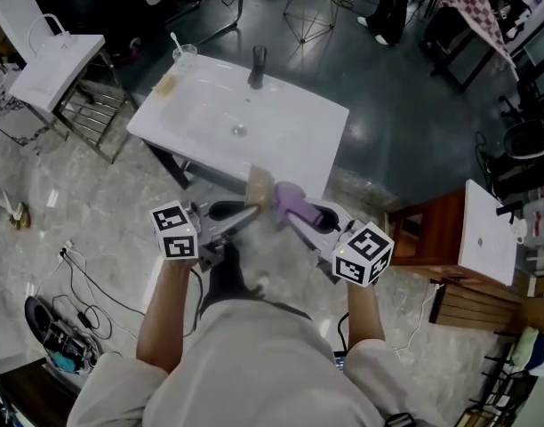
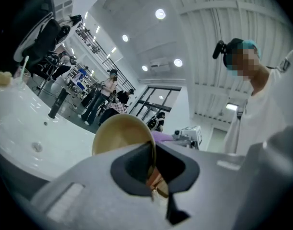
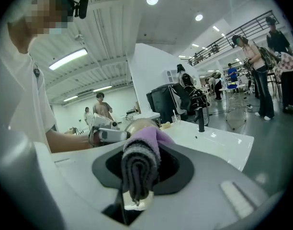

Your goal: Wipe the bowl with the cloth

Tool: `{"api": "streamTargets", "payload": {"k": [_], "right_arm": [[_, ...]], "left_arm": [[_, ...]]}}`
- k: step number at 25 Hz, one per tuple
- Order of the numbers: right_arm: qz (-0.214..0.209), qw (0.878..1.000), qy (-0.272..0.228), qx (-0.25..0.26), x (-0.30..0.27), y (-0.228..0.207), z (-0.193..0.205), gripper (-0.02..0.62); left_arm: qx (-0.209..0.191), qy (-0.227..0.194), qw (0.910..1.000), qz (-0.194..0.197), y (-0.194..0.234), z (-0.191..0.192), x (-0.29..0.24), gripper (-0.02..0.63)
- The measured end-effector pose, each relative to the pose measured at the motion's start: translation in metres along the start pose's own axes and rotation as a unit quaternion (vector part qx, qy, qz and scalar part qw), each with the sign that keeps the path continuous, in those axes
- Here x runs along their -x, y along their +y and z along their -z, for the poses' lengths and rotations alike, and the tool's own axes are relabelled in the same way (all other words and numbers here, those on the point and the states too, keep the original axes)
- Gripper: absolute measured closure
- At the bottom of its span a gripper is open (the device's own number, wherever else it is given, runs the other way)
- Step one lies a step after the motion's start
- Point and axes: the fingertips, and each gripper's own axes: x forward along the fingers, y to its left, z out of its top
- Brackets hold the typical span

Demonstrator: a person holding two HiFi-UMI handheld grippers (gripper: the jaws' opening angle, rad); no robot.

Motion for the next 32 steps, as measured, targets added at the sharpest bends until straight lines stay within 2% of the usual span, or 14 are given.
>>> {"api": "streamTargets", "payload": {"k": [5, 12, 16, 18, 21, 25, 32], "right_arm": [[-0.019, 0.999, -0.044, -0.001, 0.004, 0.002, -0.022, 0.491], [0.046, 0.997, -0.055, -0.013, 0.008, -0.017, -0.03, 0.491], [0.095, 0.994, -0.005, 0.052, -0.004, -0.027, -0.022, 0.492], [0.1, 0.991, 0.019, 0.085, -0.009, -0.025, -0.019, 0.491], [0.086, 0.989, 0.044, 0.113, -0.016, -0.015, -0.013, 0.491], [0.048, 0.99, 0.057, 0.12, -0.02, -0.003, -0.01, 0.491], [-0.008, 0.996, 0.01, 0.091, -0.011, 0.018, -0.025, 0.491]], "left_arm": [[0.002, 0.0, 0.9999, 0.014, -0.005, 0.001, -0.004, 0.595], [-0.018, -0.007, 0.999, 0.04, -0.026, -0.014, -0.006, 0.595], [-0.031, -0.014, 0.9987, 0.039, -0.029, -0.024, -0.006, 0.595], [-0.035, -0.016, 0.9988, 0.032, -0.027, -0.027, -0.005, 0.595], [-0.033, -0.019, 0.9991, 0.019, -0.022, -0.03, -0.004, 0.595], [-0.03, -0.024, 0.9993, 0.004, -0.014, -0.032, -0.004, 0.595], [-0.019, -0.017, 0.9995, -0.021, -0.004, -0.027, -0.005, 0.595]]}}
